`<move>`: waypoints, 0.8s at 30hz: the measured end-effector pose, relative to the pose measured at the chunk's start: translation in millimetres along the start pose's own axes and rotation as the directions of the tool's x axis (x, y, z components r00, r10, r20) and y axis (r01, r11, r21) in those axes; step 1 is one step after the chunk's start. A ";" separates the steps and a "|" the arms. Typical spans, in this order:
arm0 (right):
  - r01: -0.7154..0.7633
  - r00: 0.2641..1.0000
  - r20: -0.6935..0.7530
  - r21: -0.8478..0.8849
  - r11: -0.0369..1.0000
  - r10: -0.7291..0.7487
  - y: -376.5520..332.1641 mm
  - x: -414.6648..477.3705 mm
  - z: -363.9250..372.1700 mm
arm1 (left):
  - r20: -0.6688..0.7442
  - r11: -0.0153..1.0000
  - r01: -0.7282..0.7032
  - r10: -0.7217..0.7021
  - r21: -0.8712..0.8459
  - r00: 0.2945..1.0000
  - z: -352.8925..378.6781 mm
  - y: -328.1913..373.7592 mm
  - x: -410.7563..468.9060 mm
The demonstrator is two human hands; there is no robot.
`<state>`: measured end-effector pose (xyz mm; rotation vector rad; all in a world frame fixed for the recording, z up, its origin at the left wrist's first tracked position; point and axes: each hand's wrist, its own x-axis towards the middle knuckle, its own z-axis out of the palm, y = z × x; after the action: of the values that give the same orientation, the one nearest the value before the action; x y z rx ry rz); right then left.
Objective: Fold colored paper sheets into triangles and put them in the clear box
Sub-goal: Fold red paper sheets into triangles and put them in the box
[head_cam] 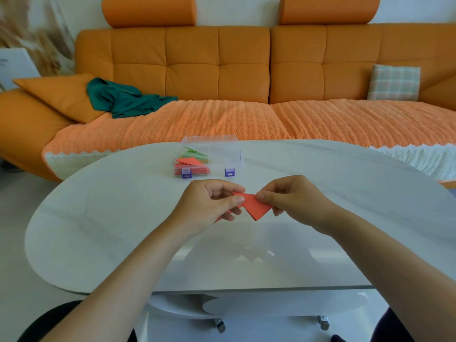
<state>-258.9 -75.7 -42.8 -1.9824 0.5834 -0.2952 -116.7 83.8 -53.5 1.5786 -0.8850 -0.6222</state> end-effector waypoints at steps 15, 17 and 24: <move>-0.031 0.992 0.099 -0.437 0.899 0.082 23.8 13.1 10.0 | 0.032 0.842 0.040 -0.068 0.538 0.997 14.0 -24.1 4.1; 0.001 0.994 0.089 -0.546 0.838 0.057 23.6 13.8 14.9 | 0.032 0.775 0.021 -0.053 0.632 0.998 17.4 -24.7 3.7; 0.117 0.993 0.060 -0.704 0.701 -0.105 24.9 15.0 25.0 | 0.080 0.620 -0.138 0.120 0.773 0.990 21.0 -34.5 6.9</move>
<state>-241.8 -73.7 -77.1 -2.7793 0.6224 -0.1280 -122.4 67.9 -90.8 2.2530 -1.3896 -0.1151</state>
